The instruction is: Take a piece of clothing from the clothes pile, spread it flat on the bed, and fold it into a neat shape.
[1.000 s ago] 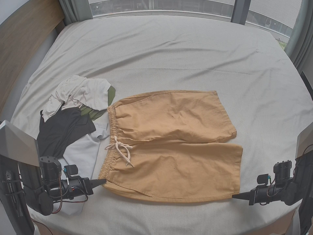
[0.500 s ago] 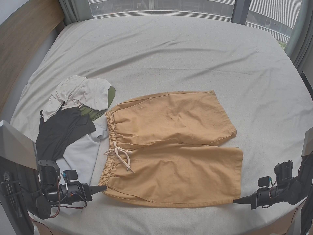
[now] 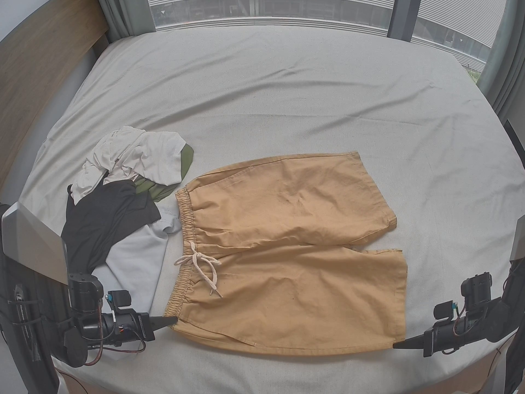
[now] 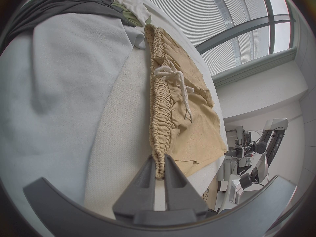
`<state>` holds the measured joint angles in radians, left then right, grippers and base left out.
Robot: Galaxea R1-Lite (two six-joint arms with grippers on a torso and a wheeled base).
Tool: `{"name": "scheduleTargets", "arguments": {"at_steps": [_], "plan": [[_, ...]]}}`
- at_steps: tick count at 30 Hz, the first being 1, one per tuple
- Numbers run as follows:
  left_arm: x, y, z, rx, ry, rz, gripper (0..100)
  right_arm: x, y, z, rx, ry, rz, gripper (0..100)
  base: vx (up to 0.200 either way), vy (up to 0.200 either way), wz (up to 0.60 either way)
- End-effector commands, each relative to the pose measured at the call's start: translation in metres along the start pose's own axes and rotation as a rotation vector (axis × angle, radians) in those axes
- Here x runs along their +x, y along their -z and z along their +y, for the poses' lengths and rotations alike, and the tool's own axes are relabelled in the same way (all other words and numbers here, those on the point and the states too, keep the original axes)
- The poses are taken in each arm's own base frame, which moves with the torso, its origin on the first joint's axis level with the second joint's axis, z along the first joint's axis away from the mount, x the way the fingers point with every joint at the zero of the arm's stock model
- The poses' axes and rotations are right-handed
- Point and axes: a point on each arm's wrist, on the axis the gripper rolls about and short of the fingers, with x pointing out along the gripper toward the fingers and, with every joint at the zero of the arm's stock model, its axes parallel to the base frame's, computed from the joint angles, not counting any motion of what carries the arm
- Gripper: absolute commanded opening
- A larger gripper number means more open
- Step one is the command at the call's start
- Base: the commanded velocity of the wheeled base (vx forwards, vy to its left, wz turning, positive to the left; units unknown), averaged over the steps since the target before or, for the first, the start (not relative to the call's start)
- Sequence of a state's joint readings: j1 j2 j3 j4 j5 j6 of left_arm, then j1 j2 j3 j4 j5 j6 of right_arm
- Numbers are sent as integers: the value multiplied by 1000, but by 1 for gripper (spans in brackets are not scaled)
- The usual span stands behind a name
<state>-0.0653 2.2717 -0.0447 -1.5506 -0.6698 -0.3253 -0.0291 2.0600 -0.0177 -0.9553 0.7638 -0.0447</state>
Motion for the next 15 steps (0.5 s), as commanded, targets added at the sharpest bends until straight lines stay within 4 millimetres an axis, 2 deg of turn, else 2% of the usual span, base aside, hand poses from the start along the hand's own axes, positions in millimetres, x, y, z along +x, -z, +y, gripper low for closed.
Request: {"name": "scheduleTargets", "arguments": {"at_steps": [1, 15], "plan": [[-2, 2, -3, -2, 17, 10, 0, -1, 6, 2, 12, -2, 23, 0, 0, 0, 0], [-4, 10, -5, -20, 21, 52, 0, 0, 11, 3, 39, -6, 69, 0, 0, 0, 0]]}}
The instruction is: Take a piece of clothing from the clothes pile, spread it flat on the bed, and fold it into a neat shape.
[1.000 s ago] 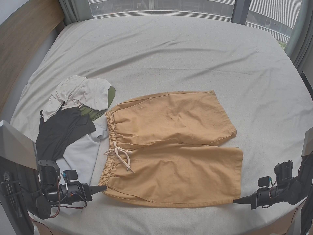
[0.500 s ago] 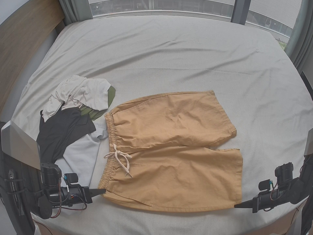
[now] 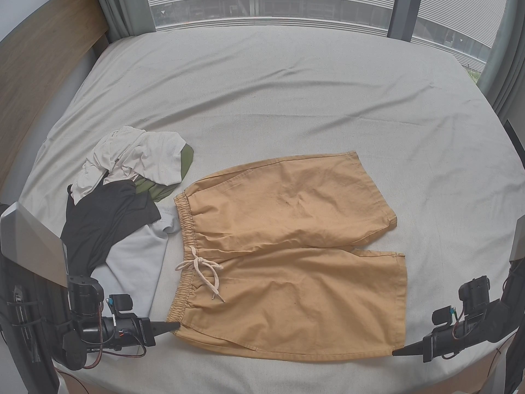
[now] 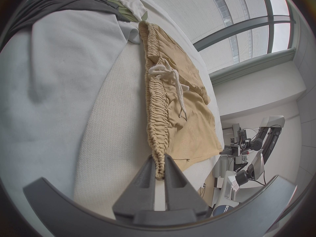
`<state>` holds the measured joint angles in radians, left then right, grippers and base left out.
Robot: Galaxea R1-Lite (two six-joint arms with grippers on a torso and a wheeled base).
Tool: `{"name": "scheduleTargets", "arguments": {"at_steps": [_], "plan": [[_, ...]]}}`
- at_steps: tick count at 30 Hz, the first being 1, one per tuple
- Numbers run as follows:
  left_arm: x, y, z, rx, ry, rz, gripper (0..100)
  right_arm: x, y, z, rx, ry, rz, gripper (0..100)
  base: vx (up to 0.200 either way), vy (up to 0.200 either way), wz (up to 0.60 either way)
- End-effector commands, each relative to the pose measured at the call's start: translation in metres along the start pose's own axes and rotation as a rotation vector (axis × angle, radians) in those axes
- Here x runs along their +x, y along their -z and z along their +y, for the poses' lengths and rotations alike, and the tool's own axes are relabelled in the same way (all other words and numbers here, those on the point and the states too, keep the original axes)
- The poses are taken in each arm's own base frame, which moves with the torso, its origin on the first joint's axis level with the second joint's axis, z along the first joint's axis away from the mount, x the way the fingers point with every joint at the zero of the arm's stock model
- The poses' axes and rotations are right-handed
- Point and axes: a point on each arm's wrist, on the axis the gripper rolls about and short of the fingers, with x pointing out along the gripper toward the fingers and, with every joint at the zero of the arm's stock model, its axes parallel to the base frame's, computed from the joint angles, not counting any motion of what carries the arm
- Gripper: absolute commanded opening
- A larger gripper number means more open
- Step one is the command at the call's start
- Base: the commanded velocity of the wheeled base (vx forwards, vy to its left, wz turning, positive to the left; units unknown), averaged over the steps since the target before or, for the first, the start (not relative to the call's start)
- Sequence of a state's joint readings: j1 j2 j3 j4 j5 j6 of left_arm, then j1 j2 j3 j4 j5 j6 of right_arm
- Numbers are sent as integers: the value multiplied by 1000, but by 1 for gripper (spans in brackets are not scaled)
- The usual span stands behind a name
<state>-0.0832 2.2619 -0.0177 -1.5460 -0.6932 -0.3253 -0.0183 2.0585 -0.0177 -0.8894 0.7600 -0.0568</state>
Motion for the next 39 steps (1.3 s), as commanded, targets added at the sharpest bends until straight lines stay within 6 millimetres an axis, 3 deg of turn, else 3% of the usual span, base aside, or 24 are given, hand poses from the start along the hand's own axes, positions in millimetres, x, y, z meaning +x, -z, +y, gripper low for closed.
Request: {"name": "scheduleTargets", "arguments": {"at_steps": [1, 11, 17, 22, 30, 39], "plan": [[-1, 5, 1, -17, -7, 20, 0, -1, 5, 2, 12, -2, 15, 0, 0, 0, 0], [-4, 14, 3, 10, -24, 102, 0, -1, 6, 2, 6, -3, 26, 0, 0, 0, 0], [-4, 10, 4, 30, -17, 68, 0, -2, 5, 1, 1, -1, 14, 0, 0, 0, 0], [-1, -2, -2, 107, 14, -10, 0, -8, -13, 5, -91, -4, -95, 0, 0, 0, 0], [-10, -18, -21, 172, 68, -90, 0, -16, -39, 10, -178, -43, -289, 0, 0, 0, 0], [-18, -38, -51, 132, 152, -185, 0, -21, -52, 18, -207, -71, -401, 0, 0, 0, 0]]}}
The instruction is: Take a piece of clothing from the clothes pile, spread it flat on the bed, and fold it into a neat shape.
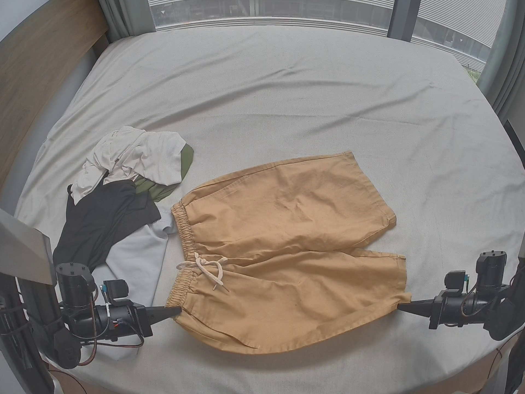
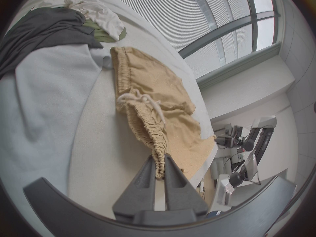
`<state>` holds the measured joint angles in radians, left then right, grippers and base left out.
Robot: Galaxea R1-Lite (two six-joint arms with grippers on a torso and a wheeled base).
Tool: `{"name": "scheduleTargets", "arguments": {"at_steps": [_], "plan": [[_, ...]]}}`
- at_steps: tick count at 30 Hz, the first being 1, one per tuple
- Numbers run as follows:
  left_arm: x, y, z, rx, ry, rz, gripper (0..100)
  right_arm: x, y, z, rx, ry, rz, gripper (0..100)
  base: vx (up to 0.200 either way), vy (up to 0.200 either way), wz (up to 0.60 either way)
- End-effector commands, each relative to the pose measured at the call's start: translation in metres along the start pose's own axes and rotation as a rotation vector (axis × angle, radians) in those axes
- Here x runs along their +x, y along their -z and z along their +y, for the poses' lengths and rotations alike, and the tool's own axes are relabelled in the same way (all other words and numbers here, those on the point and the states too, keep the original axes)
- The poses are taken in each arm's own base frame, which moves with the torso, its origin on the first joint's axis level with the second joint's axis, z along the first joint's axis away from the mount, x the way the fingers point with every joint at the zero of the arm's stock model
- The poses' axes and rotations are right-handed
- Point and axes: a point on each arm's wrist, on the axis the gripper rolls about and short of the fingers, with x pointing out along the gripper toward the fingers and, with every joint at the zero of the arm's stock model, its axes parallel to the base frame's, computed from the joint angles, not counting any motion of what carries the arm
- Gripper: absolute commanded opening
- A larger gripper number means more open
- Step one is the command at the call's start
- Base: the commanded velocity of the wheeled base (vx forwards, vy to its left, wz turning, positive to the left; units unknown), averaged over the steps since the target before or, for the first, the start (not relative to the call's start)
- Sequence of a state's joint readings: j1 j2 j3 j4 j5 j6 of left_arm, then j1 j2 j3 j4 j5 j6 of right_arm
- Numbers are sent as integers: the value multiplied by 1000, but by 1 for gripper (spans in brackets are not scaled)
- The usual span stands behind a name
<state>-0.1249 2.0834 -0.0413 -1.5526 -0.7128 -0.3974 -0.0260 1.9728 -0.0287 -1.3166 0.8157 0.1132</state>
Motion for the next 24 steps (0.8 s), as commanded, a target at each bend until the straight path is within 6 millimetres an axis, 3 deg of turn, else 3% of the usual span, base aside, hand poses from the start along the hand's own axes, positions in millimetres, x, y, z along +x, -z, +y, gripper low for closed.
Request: {"name": "scheduleTargets", "arguments": {"at_steps": [1, 24], "plan": [[-2, -16, -18, 51, 53, -70, 0, 0, -5, 3, -7, -10, -35, 0, 0, 0, 0], [13, -44, -18, 46, 25, -198, 0, 3, -80, 7, -36, -79, -343, 0, 0, 0, 0]]}}
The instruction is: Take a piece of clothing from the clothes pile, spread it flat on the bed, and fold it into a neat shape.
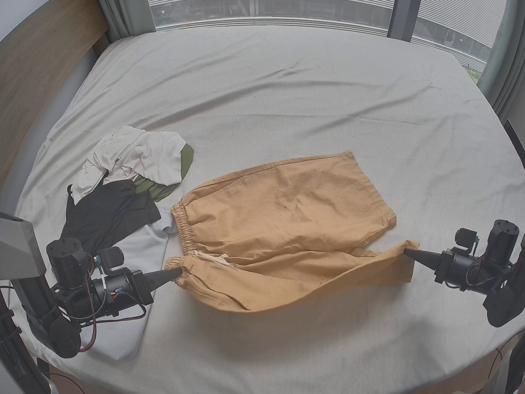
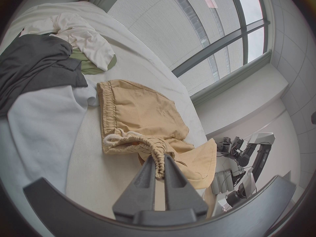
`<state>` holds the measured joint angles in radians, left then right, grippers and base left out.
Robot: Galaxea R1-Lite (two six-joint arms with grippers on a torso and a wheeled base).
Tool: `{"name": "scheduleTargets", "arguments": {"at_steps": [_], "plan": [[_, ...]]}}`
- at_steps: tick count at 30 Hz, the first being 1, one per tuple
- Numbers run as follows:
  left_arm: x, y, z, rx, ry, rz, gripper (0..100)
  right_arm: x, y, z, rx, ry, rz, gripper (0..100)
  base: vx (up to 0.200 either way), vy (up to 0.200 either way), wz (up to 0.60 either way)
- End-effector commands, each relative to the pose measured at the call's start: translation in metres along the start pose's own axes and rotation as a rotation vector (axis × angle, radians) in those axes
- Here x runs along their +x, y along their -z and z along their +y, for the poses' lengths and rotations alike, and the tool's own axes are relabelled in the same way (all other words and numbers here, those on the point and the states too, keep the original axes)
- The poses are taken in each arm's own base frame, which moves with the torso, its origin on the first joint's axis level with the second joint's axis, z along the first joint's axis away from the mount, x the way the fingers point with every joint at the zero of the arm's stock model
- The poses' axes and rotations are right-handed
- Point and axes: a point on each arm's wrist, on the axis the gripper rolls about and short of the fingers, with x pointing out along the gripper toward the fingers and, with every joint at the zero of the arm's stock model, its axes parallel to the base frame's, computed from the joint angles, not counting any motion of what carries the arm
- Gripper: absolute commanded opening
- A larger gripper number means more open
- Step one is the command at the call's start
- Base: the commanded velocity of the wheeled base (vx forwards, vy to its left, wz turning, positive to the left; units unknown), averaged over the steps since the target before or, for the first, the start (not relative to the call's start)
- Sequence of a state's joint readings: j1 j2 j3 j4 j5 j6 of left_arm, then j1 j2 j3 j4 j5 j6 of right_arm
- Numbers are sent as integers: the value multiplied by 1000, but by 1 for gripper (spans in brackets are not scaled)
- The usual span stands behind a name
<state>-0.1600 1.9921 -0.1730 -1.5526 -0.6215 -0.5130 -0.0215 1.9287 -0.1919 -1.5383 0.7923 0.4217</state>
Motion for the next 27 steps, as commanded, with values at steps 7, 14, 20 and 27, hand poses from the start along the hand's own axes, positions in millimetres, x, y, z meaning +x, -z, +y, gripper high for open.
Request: {"name": "scheduleTargets", "arguments": {"at_steps": [7, 14, 20, 27], "plan": [[6, -6, -7, 31, 6, -39, 0, 14, -34, 2, -41, -55, -100, 0, 0, 0, 0], [11, -15, -8, 16, -6, -89, 0, 22, -50, 1, -52, -76, -136, 0, 0, 0, 0], [16, -24, -9, -19, -16, -138, 0, 31, -66, -2, -48, -75, -134, 0, 0, 0, 0], [22, -30, -7, -16, -77, -205, 0, 40, -87, -3, -59, -80, -144, 0, 0, 0, 0]]}}
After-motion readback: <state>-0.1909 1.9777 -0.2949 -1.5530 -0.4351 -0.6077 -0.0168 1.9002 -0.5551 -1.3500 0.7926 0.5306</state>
